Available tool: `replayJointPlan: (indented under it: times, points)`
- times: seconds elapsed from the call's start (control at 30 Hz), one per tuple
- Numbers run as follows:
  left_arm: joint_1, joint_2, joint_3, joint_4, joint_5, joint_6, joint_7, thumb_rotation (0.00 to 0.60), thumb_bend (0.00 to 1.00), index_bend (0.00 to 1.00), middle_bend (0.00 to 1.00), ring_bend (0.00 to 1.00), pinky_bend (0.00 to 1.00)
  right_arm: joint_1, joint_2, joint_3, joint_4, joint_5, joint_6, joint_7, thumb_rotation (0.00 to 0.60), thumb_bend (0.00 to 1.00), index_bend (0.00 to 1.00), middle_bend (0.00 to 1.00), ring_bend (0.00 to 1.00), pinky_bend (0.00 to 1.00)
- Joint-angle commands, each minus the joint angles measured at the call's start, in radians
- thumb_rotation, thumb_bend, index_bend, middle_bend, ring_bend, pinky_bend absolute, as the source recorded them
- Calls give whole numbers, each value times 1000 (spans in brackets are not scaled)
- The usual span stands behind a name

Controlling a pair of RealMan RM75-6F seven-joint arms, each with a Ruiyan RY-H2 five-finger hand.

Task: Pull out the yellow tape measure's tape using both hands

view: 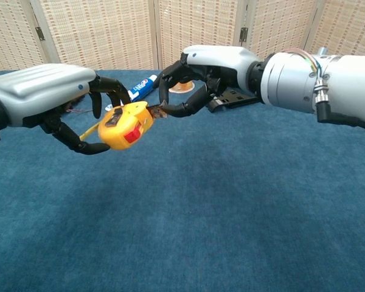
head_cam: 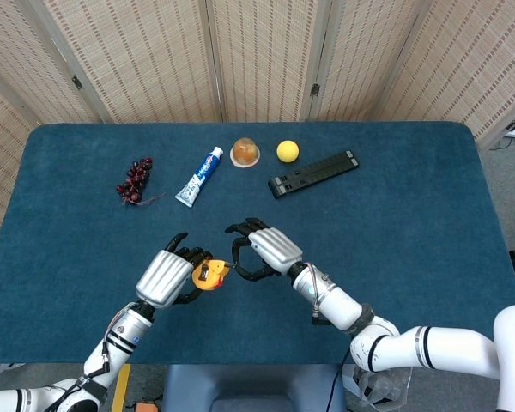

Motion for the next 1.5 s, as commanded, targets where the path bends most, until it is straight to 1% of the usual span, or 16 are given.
replayJointPlan:
  times: [0.03,0.2,0.37,0.57,0.7,0.87,0.97,1.13,1.3,1.5]
  points:
    - [1,1,1,3,1,2,-2,600,330,470,511,438,149,-2,2,-1,-1,1,3,-2,600,485,544,195,132,37]
    - [5,6,5,16,5,6,-5,600,331,470,511,436,148,-11,18,-2,-11,0,8,5,600,488,558,202,136,37]
    - [11,12,13,40,10,6,-12,600,330,470,511,430,147,-30,59,-8,-40,-11,14,13,600,507,571,207,138,38]
    - [19,27,25,73,27,4,-38,600,330,469,511,428,145,-75,150,-25,-103,-49,22,47,600,506,578,209,139,38]
    - [25,35,34,106,45,2,-69,600,330,468,511,423,145,-120,234,-37,-159,-88,30,96,600,507,580,209,140,38]
    - [32,39,50,157,89,4,-115,600,330,468,511,422,146,-186,354,-51,-218,-167,54,182,600,506,586,209,139,38]
    - [37,37,57,191,114,8,-132,600,330,468,511,419,146,-230,437,-61,-248,-228,68,263,600,506,587,209,139,38]
    - [40,35,59,232,125,6,-145,600,330,468,511,416,145,-290,543,-76,-270,-325,107,383,600,507,588,210,140,38]
    - [47,38,56,254,121,4,-164,600,329,468,511,414,145,-345,638,-95,-271,-420,162,500,600,507,588,209,139,38]
    - [55,42,52,265,124,6,-181,600,330,469,511,414,145,-395,711,-117,-245,-502,234,622,600,507,588,209,139,38]
